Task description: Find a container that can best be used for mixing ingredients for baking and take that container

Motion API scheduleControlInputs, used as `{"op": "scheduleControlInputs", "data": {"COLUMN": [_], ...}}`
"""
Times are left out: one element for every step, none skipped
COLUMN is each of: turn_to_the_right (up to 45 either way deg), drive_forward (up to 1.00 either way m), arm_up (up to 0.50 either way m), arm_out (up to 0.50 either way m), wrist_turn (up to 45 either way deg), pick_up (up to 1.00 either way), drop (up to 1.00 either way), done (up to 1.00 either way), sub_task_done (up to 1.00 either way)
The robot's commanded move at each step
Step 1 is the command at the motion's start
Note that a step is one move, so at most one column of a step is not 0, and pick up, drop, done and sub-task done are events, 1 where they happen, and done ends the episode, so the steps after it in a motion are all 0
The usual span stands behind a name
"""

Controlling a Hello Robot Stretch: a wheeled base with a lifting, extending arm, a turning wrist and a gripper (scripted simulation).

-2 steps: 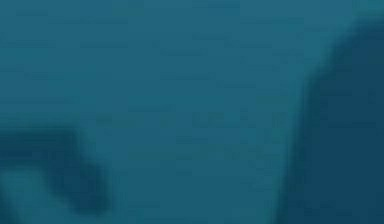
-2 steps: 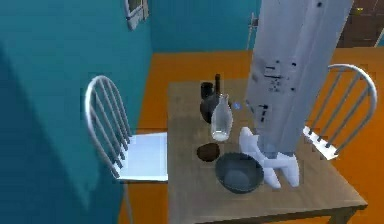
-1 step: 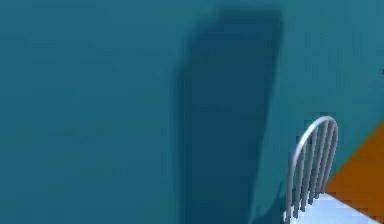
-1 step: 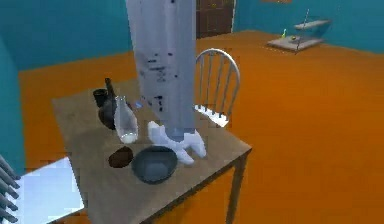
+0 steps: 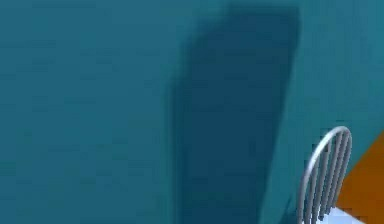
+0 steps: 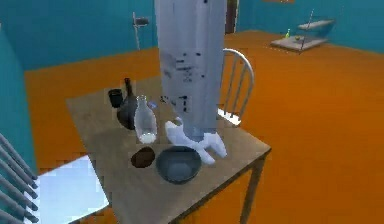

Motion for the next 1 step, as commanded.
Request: {"op": "scheduleControlInputs", "data": {"turn_to_the_right": [45.0], "drive_forward": [0.00], "arm_up": [0.00], "arm_out": [0.00], "wrist_turn": [0.0], "pick_up": [0.00], "drop": [0.00], "done": [0.00], "sub_task_done": [0.00]}}
